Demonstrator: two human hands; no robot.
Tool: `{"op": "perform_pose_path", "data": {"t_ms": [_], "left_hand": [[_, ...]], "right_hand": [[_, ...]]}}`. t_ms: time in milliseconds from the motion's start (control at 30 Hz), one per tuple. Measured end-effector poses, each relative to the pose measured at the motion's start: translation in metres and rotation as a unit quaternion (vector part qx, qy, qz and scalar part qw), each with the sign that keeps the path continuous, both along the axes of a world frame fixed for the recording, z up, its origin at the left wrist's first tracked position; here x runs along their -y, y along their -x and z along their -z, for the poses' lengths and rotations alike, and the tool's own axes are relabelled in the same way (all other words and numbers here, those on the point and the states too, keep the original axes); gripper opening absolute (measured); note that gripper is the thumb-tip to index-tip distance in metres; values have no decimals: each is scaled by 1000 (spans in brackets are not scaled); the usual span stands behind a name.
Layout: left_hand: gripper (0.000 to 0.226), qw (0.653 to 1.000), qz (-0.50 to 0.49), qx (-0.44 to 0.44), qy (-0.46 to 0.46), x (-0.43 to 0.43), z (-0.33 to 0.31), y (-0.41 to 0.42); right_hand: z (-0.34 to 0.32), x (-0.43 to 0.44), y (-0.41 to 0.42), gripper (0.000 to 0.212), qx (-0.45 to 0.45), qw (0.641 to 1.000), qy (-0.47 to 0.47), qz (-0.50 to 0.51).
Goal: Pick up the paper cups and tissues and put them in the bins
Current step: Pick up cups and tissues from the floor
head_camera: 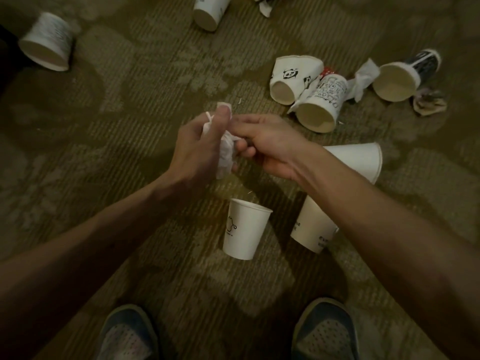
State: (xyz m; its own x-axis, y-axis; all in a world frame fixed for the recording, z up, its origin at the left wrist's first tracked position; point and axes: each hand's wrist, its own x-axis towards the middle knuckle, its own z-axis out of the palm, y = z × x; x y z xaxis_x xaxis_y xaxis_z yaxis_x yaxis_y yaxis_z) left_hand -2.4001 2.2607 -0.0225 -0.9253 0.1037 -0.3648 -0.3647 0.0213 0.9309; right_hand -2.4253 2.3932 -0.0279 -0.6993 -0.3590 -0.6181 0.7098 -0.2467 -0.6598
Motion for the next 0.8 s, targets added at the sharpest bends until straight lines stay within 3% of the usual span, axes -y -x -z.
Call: {"op": "perform_pose_path", "data": {"t_ms": [167, 267, 400, 500, 633, 800], "left_hand": [[18, 996, 35, -41, 67, -8, -1, 6], [14, 989, 66, -60, 115, -17, -5, 11], [13, 985, 113, -62, 111, -40, -10, 16], [10, 982, 140, -51, 113, -59, -11, 26], [10, 986, 130, -33, 103, -79, -8, 38], [8, 984, 141, -26, 108, -92, -2, 43]], "right_hand": [[-11, -30, -5, 25, -37, 996, -81, -18], [-22, -70, 3, 22, -102, 973, -207, -14], [-19, -129, 25, 8, -165, 879, -438, 91], [3, -156, 33, 22, -175, 814, -551, 61], [29, -172, 39, 43, -178, 783, -592, -68], [43, -181, 56, 42, -191, 771, -599, -100]]}}
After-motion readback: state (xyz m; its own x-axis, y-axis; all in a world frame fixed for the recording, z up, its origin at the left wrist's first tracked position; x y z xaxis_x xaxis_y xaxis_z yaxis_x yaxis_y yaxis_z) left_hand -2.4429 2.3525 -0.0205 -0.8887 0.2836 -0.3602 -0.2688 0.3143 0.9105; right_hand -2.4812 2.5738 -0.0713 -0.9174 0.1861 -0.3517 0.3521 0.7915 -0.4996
